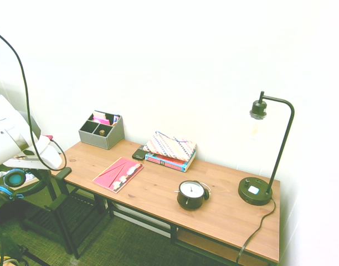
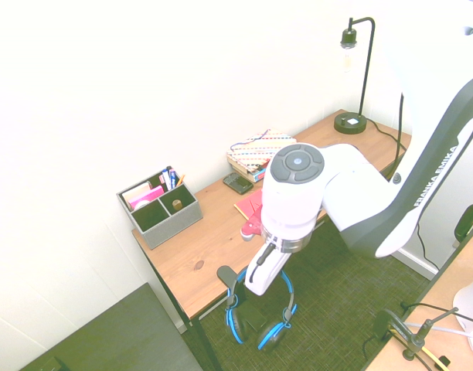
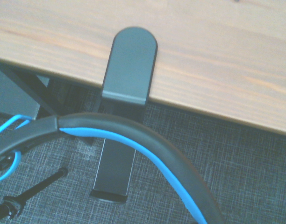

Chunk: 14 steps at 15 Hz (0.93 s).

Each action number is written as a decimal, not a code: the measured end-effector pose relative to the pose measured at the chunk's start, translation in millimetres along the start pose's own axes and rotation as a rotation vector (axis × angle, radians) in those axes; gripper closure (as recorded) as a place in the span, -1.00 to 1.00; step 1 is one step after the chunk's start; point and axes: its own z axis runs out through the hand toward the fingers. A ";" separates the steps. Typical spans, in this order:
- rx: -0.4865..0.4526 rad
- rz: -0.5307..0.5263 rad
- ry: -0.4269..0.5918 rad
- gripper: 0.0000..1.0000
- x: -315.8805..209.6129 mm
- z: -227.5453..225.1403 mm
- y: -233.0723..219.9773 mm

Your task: Hang the headphone

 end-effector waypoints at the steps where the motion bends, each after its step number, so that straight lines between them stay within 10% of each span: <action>1: -0.004 0.012 -0.012 1.00 0.7 10.7 -1.7; 14: -0.087 0.087 -0.094 1.00 12.5 125.3 -22.9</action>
